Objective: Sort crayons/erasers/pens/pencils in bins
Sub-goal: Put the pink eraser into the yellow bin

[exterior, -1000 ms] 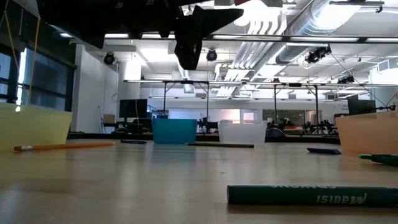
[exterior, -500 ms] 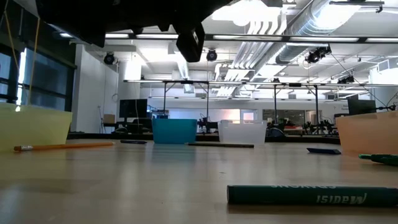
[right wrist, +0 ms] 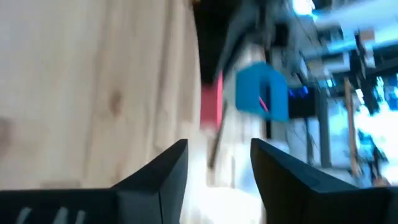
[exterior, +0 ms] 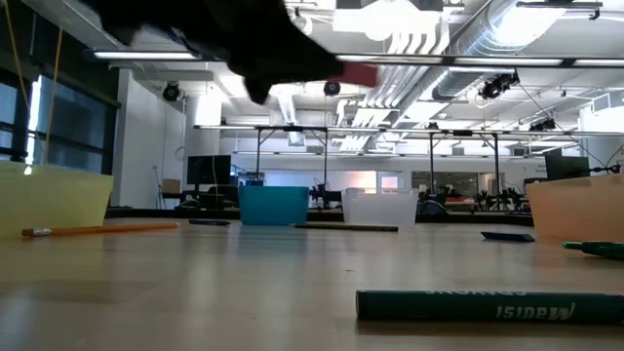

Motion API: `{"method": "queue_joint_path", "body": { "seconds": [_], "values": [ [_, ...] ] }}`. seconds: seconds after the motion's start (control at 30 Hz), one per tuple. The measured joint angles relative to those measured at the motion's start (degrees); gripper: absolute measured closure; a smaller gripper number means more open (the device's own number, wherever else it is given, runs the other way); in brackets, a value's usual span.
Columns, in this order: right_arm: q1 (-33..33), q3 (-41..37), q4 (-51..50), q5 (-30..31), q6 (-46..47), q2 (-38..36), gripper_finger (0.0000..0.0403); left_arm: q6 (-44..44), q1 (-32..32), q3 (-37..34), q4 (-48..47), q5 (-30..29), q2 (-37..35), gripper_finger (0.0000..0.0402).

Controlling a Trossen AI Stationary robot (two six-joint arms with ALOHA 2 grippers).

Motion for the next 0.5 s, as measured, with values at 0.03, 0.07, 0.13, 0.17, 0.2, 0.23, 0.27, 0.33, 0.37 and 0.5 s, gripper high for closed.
{"method": "queue_joint_path", "body": {
  "seconds": [0.03,0.07,0.13,0.17,0.2,0.23,0.27,0.33,0.37,0.5],
  "values": [
    [0.11,-0.05,-3.01,0.33,3.01,0.00,0.0241,0.32,-0.12,0.00,-4.27,-2.04,-2.42,0.0400],
    [0.29,-0.54,-5.21,1.29,6.29,-0.01,0.0248,0.44,-0.38,0.00,-8.40,-4.15,-4.92,0.0400],
    [0.80,-3.20,-4.73,2.79,9.20,-0.73,0.0269,0.06,-1.07,0.07,-17.11,-8.32,-9.81,0.0400],
    [1.16,-5.07,-3.71,2.69,9.36,-1.41,0.0282,-0.76,-1.54,0.02,-22.35,-10.07,-12.55,0.0400],
    [1.32,-7.03,-2.31,2.38,9.39,-2.19,0.0296,-2.08,-2.09,0.01,-26.80,-11.72,-14.94,0.0400],
    [1.40,-9.17,-1.15,2.19,9.78,-3.14,0.0311,-3.89,-2.71,0.10,-31.02,-12.97,-17.25,0.0400],
    [1.45,-11.47,0.05,1.82,10.40,-4.04,0.0327,-5.96,-3.35,0.08,-36.21,-13.84,-19.87,0.0400],
    [1.32,-16.50,3.42,1.20,11.77,-5.82,0.0361,-10.92,-4.80,0.02,-45.36,-15.44,-24.42,0.0400],
    [1.29,-19.26,6.11,0.92,11.93,-6.83,0.0378,-13.80,-5.52,0.07,-49.88,-15.79,-26.41,0.0400],
    [1.13,-29.50,20.96,-0.78,6.64,-11.68,0.0392,-25.22,-8.14,0.04,-66.97,-16.98,-33.01,0.0400]
  ]
}}
